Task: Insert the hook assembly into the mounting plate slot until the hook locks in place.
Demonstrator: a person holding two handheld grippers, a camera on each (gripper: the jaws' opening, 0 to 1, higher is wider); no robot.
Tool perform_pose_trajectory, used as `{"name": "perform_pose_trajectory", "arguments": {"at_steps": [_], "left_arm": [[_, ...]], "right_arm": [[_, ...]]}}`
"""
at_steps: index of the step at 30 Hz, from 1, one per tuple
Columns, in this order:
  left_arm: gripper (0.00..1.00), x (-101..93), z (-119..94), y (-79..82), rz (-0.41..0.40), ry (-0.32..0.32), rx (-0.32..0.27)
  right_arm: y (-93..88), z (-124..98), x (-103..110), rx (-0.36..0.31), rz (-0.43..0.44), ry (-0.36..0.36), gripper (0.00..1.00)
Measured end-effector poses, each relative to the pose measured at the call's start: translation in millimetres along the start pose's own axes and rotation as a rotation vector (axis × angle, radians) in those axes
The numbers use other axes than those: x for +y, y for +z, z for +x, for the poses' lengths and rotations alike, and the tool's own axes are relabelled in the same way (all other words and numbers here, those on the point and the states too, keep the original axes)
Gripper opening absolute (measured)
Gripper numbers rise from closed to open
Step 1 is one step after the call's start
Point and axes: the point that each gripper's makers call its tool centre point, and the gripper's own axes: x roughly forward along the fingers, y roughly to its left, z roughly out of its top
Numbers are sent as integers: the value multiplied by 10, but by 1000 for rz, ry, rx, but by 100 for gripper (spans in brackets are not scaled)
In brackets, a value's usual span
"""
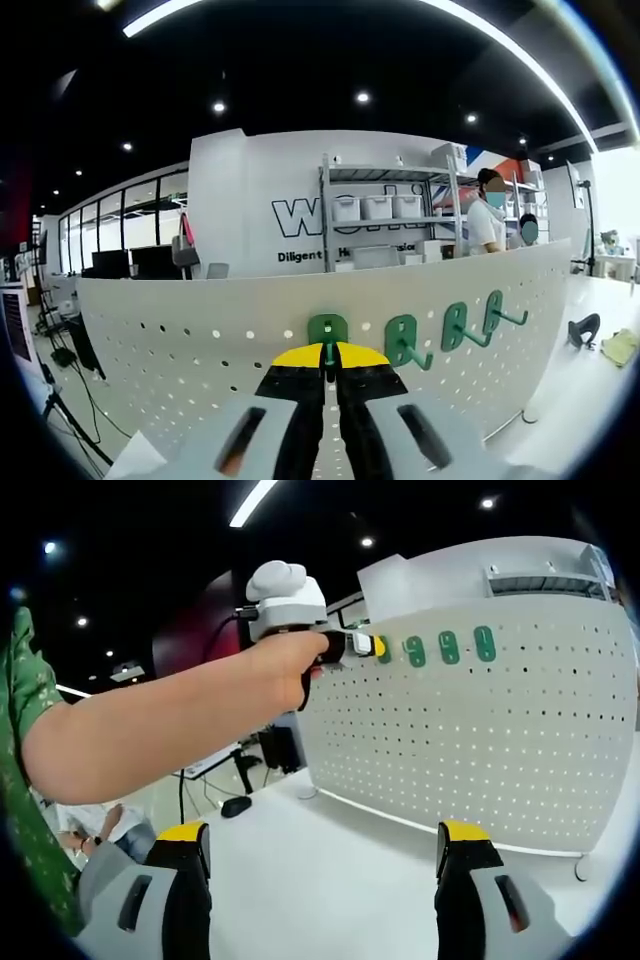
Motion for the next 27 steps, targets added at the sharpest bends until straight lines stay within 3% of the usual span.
{"name": "perform_pose_trajectory", "arguments": {"at_steps": [27], "left_arm": [[3,-2,40,-57,5,3,8]], "right_arm": [[-28,-7,-30,7,6,-5,95]]}}
